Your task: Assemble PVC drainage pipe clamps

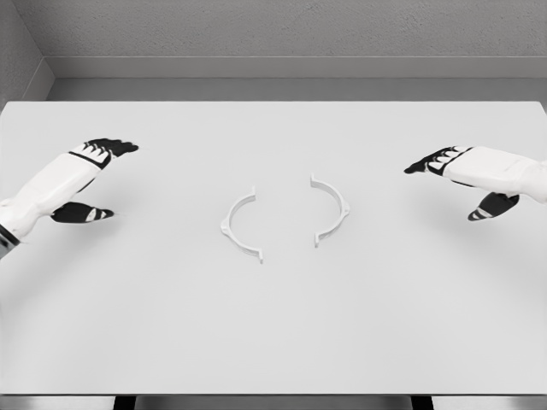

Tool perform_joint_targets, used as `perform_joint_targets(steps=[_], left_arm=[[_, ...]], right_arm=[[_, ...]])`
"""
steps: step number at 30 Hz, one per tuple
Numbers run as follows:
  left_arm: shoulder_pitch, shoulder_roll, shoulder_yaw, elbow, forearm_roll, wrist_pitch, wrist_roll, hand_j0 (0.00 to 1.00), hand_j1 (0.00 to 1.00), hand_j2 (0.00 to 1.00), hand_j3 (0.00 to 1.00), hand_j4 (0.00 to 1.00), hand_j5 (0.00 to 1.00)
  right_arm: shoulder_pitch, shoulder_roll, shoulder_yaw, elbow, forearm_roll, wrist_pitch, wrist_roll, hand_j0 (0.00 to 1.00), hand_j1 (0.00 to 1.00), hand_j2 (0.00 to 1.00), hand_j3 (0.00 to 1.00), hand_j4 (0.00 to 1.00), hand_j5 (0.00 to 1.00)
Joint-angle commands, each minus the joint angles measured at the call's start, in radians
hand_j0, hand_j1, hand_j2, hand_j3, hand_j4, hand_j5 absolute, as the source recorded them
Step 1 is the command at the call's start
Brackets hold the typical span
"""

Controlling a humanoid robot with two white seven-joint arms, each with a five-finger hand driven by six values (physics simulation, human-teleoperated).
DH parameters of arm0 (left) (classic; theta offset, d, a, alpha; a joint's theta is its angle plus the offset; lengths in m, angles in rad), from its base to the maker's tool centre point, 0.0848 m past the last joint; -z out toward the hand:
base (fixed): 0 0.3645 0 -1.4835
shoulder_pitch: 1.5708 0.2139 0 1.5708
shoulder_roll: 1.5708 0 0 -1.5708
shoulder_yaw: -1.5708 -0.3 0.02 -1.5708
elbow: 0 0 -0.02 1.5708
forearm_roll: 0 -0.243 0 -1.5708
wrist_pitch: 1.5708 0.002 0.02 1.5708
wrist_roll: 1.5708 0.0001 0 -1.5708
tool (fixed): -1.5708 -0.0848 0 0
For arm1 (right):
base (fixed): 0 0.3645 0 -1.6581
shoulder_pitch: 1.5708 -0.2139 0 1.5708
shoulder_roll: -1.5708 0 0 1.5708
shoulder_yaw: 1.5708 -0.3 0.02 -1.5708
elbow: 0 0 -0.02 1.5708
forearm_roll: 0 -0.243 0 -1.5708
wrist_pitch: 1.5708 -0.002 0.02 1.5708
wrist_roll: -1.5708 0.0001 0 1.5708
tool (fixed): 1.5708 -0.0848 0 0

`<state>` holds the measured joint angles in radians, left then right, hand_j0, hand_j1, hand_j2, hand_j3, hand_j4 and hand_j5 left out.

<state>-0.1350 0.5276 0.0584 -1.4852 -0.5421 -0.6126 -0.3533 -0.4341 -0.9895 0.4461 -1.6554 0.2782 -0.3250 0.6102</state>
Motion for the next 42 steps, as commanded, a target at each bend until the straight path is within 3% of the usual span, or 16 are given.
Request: perform_joint_targets(steps=[1,4,7,8,10,16,20,24,28,33,42], left_arm=[[0.000,0.005,0.004,0.000,0.007,0.002,0.001,1.00,1.00,1.00,1.00,1.00,1.00],[0.002,-0.003,-0.011,-0.006,-0.010,0.002,0.001,1.00,1.00,1.00,1.00,1.00,1.00],[-0.018,-0.116,-0.031,-0.007,-0.119,0.002,-0.010,1.00,1.00,1.00,1.00,1.00,1.00],[-0.020,-0.139,-0.035,-0.010,-0.142,0.002,-0.045,1.00,1.00,1.00,1.00,1.00,1.00],[-0.018,-0.172,-0.043,-0.032,-0.148,0.002,-0.104,1.00,1.00,1.00,1.00,1.00,1.00],[-0.020,-0.248,-0.107,-0.064,-0.194,0.002,-0.116,1.00,1.00,1.00,1.00,1.00,1.00],[-0.020,-0.328,-0.111,-0.064,-0.194,0.002,-0.116,1.00,1.00,1.00,1.00,1.00,1.00],[-0.020,-0.377,-0.112,-0.063,-0.196,0.002,-0.116,1.00,1.00,1.00,1.00,1.00,1.00],[-0.017,-0.379,-0.111,-0.067,-0.190,0.048,-0.115,1.00,1.00,1.00,1.00,1.00,1.00],[-0.018,-0.379,-0.103,-0.067,-0.188,0.131,-0.113,1.00,1.00,1.00,1.00,1.00,1.00],[-0.026,-0.403,-0.111,-0.058,-0.193,0.178,-0.113,1.00,1.00,1.00,1.00,1.00,1.00]], right_arm=[[0.000,0.009,0.000,0.002,-0.007,0.012,0.001,1.00,1.00,1.00,1.00,1.00,1.00],[0.008,0.008,0.005,0.000,-0.010,0.004,0.001,1.00,1.00,1.00,1.00,1.00,1.00],[0.008,0.015,0.025,0.002,-0.005,0.007,0.001,1.00,1.00,1.00,1.00,1.00,1.00],[0.009,0.052,0.023,0.011,-0.001,0.007,-0.013,1.00,1.00,1.00,1.00,1.00,1.00],[0.008,0.072,0.022,0.039,0.003,0.006,-0.013,1.00,1.00,1.00,1.00,1.00,1.00],[0.005,0.129,0.023,0.039,0.003,-0.003,-0.073,1.00,1.00,1.00,1.00,1.00,1.00],[0.000,0.252,0.022,0.120,0.004,0.007,-0.073,1.00,1.00,1.00,1.00,1.00,1.00],[-0.003,0.304,0.020,0.157,0.004,0.009,-0.072,1.00,1.00,1.00,1.00,1.00,1.00],[-0.008,0.314,0.016,0.177,0.004,0.026,-0.073,1.00,1.00,1.00,1.00,1.00,1.00],[-0.049,0.348,0.022,0.256,0.004,0.030,-0.090,1.00,1.00,1.00,1.00,1.00,1.00],[-0.048,0.385,0.020,0.250,0.006,0.020,-0.109,1.00,1.00,1.00,1.00,1.00,1.00]])
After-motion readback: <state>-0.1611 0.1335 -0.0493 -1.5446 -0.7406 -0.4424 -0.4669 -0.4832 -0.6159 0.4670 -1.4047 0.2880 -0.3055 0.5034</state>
